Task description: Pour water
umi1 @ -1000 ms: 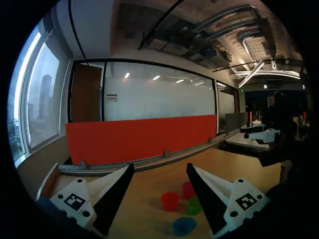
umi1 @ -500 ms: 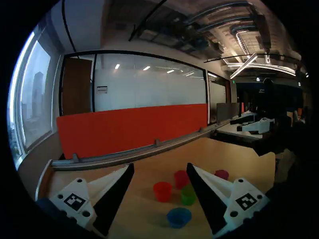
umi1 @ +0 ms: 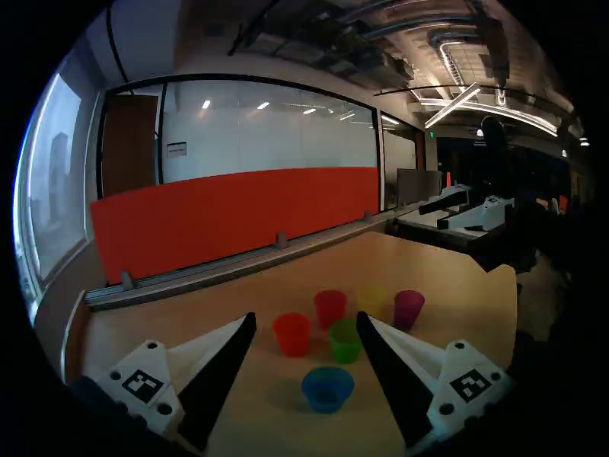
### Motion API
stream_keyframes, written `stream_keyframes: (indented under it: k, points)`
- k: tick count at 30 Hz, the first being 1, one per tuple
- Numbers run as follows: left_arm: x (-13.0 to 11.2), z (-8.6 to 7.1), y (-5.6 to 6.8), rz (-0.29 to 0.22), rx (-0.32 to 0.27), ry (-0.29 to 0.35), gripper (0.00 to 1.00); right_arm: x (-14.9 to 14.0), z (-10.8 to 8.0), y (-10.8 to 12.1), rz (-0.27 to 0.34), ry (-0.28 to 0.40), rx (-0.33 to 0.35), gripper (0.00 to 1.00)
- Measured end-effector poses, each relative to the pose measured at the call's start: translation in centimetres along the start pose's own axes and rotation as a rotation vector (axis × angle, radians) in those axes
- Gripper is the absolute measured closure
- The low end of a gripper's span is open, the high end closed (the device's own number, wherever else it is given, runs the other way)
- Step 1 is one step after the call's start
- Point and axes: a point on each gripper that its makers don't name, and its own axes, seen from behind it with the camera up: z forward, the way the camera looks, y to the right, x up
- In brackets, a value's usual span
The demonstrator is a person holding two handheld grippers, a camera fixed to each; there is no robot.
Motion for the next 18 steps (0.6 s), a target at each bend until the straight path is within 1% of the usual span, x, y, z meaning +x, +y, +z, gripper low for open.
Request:
stream_keyframes:
  k: [8,18]
  points:
    - [-2.3,0.6,0.9,0.003,-0.034,-0.048,0.02,-1.2,0.7,-0.1,-0.008,-0.034,0.021,0.0]
    - [-5.8,1.2,1.3,0.011,-0.053,-0.121,0.02,-3.6,2.0,-0.3,-0.001,-0.084,0.045,0.0]
